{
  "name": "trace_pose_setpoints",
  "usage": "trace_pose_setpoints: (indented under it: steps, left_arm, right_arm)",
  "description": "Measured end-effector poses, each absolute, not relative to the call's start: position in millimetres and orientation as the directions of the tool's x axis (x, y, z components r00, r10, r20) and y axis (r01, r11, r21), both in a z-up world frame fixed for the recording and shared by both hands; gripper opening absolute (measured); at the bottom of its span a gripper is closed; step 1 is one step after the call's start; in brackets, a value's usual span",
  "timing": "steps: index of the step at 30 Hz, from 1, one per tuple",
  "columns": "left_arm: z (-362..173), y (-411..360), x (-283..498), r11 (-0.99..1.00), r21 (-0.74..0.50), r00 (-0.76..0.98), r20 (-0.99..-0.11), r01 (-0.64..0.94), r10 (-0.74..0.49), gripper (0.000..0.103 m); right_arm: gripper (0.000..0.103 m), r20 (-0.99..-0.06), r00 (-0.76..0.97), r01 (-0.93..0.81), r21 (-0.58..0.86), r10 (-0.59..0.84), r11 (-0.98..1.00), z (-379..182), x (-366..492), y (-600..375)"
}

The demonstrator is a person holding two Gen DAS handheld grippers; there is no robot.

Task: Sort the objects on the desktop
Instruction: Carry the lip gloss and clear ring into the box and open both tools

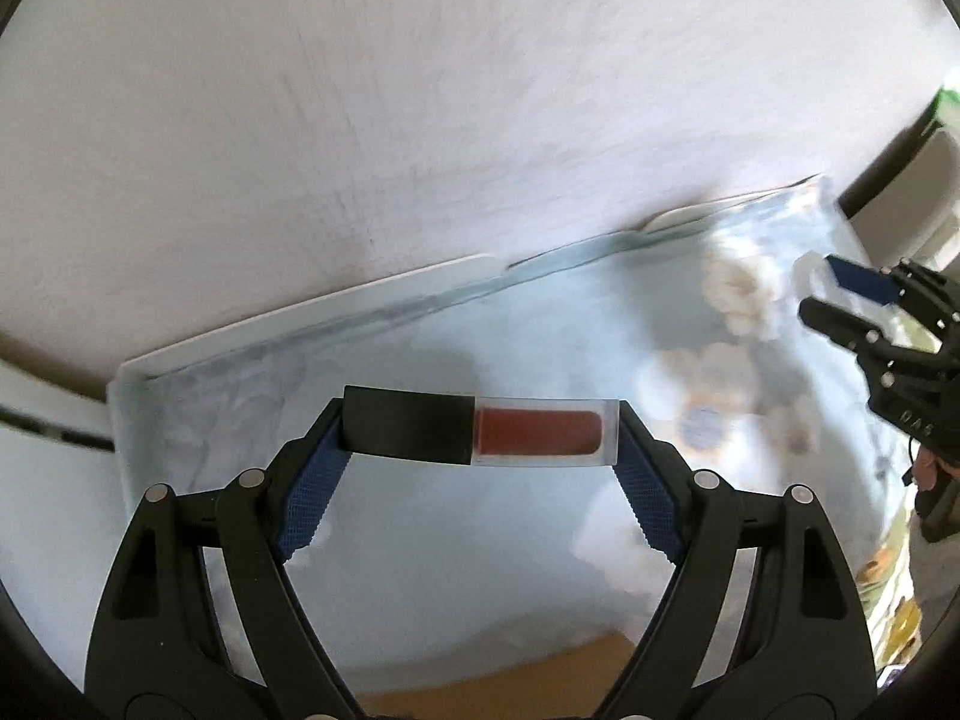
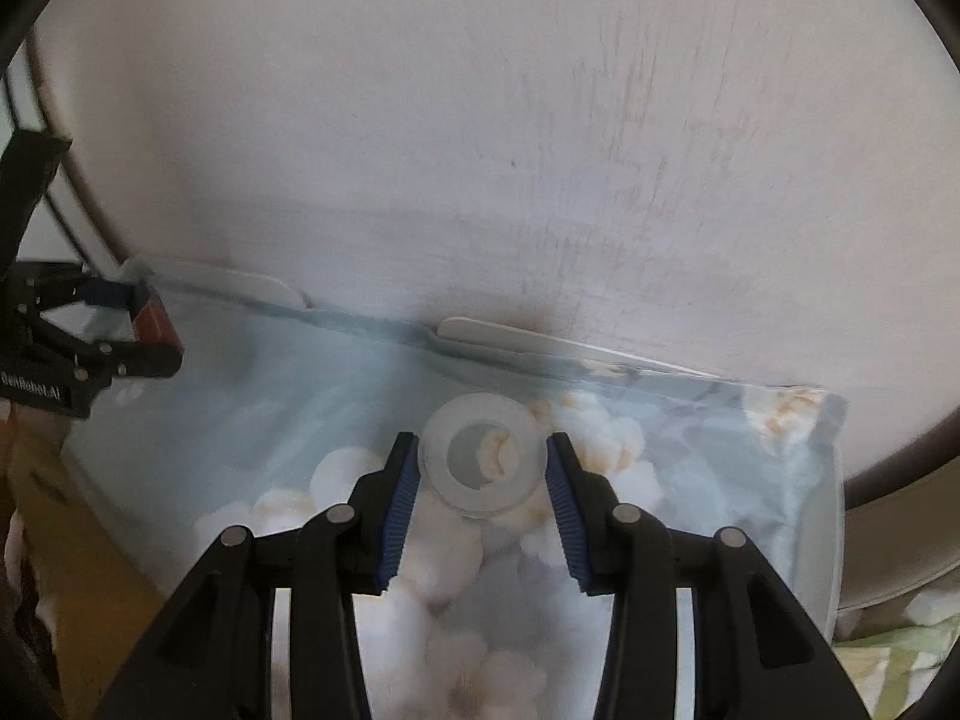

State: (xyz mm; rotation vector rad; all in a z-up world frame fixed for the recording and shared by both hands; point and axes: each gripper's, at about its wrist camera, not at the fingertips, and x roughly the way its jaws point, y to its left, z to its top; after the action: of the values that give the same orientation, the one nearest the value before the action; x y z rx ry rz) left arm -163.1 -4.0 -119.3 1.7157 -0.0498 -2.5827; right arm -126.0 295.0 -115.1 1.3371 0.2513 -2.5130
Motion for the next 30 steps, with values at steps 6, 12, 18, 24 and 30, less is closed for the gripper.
trace_pose_setpoints:
  steps: [6, 12, 18, 24, 30]
  left_arm:
    - [-62, 3, -113, -0.998, 0.049, -0.472, -0.880, 0.032, -0.058, 0.082]
    - [-27, 3, -46, -0.991, 0.102, -0.499, -0.857, 0.086, -0.131, 0.082]
    - [-34, -5, 15, -0.976, 0.113, -0.470, -0.862, 0.185, -0.189, 0.082]
    - [-48, -24, 66, -0.955, 0.118, -0.436, -0.870, 0.274, -0.232, 0.083]
    - [-69, -47, 100, -0.927, 0.141, -0.399, -0.872, 0.347, -0.282, 0.083]
  right_arm:
    - [0.039, -0.824, -0.540, 0.391, -0.064, -0.173, -0.918, -56, -78, 299]
    - [0.039, -0.811, -0.523, 0.463, -0.014, -0.261, -0.886, -13, -32, 292]
    - [0.039, -0.807, -0.447, 0.582, 0.065, -0.386, -0.810, 8, 3, 252]
    - [0.039, -0.812, -0.341, 0.705, 0.113, -0.474, -0.700, -5, 32, 185]
    - [0.039, -0.840, -0.224, 0.773, 0.155, -0.494, -0.615, -34, 54, 132]
